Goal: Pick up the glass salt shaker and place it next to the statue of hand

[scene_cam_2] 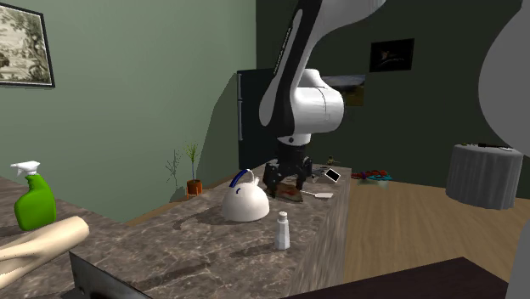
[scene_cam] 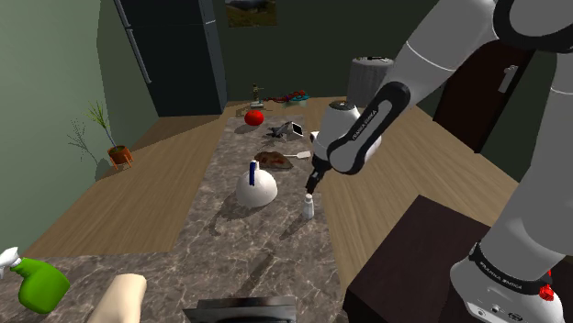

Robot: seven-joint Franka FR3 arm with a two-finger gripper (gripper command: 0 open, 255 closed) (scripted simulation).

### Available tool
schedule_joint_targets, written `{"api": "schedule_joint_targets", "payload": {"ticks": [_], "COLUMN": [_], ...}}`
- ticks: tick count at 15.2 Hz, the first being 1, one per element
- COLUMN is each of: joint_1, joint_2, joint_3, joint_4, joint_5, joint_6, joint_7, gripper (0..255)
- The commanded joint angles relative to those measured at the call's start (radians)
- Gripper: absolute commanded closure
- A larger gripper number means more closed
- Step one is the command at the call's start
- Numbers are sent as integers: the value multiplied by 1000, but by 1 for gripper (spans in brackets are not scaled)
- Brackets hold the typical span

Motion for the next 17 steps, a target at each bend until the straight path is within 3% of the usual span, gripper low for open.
{"api": "schedule_joint_targets", "payload": {"ticks": [1,4,12,17], "joint_1": [16,39,51,51], "joint_2": [90,217,352,352], "joint_3": [-18,-43,-57,-57], "joint_4": [49,129,204,204], "joint_5": [-27,-49,-53,-53], "joint_6": [43,93,153,153], "joint_7": [14,19,23,23], "gripper": [0,0,0,0]}}
